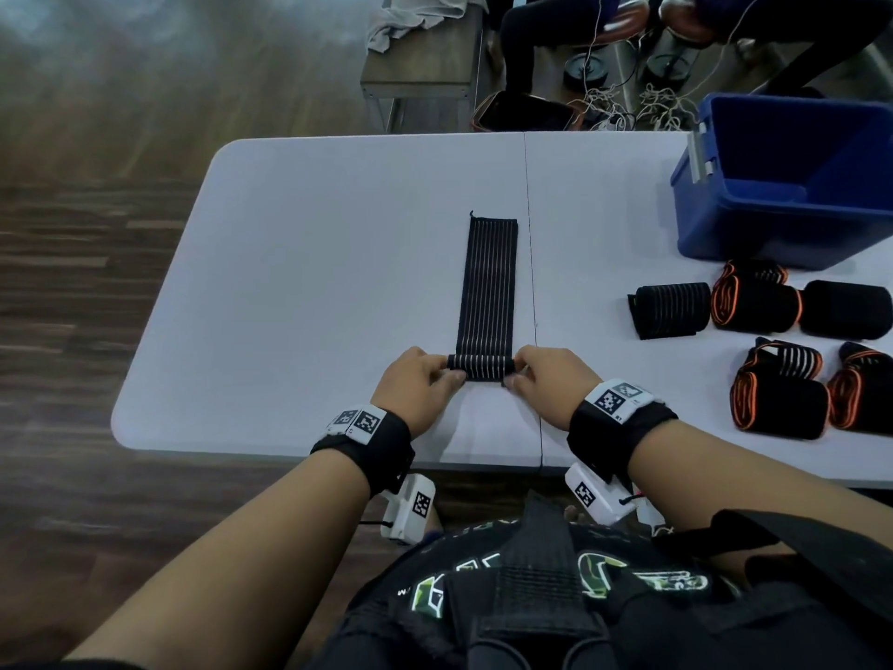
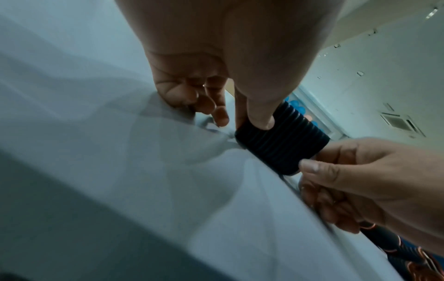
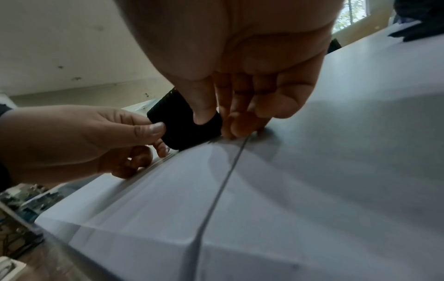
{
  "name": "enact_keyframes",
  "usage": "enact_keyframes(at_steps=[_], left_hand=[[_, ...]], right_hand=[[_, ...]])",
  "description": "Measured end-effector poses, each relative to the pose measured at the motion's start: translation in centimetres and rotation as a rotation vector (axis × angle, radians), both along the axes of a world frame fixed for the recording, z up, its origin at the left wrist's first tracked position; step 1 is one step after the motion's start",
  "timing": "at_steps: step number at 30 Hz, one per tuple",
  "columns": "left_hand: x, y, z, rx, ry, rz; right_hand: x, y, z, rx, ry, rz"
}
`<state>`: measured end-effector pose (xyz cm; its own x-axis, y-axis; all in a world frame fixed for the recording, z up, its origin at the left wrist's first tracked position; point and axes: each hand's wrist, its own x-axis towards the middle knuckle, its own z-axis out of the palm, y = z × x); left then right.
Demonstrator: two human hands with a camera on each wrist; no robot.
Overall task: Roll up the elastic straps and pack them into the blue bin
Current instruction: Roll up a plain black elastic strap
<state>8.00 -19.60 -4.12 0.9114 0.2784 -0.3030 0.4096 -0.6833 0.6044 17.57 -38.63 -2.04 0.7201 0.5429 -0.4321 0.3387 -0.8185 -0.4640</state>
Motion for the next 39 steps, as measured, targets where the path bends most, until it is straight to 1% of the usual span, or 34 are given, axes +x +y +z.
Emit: enact_keyframes(at_steps=[6,10,15,17,22,23,27,29,31,36,39], left_hand=[[0.5,0.4,0.3,-0.042,0.049,-0.041],[0.5,0.4,0.7,-0.078,0.079,-0.01],[0.7,-0.5,0.9,-0.025,0.195,-0.015],[0.7,-0.7,0.9,0.01,0.207,-0.027],[0.2,-0.7,0.5,0.027,0.138,0.032],[0.1,-0.6,0.3,0.03,0.11,0.054],[0.0,-0.9,0.6,-0.021,-0.036,0.185],[-0.1,-1.1,1.0,-0.064,-0.082,0.21],[-0.2,-1.1,1.1,-0.081,-0.081,0.19],[-0.2,-0.5,0.4,0.05,-0.058,-0.006],[-0.4,0.1,-0.2,0.116,-0.022,-0.083]], right_hand=[[-0.7,0.1,-0.3,0.018,0.015,-0.059],[-0.5,0.4,0.0,-0.023,0.023,-0.056],[-0.2,0.6,0.2,-0.134,0.036,-0.026],[-0.1,0.6,0.2,-0.157,0.032,-0.021],[-0.4,0.7,0.6,-0.171,0.01,-0.037],[-0.5,0.6,0.7,-0.146,-0.004,-0.054],[-1.1,0.4,0.5,0.055,-0.001,-0.133],[-1.2,0.4,0.4,0.072,0.0,-0.119],[-1.0,0.4,0.3,0.048,-0.007,-0.095],[-1.3,0.3,-0.1,-0.062,-0.054,0.064],[-1.2,-0.2,0.4,-0.074,-0.049,0.084]])
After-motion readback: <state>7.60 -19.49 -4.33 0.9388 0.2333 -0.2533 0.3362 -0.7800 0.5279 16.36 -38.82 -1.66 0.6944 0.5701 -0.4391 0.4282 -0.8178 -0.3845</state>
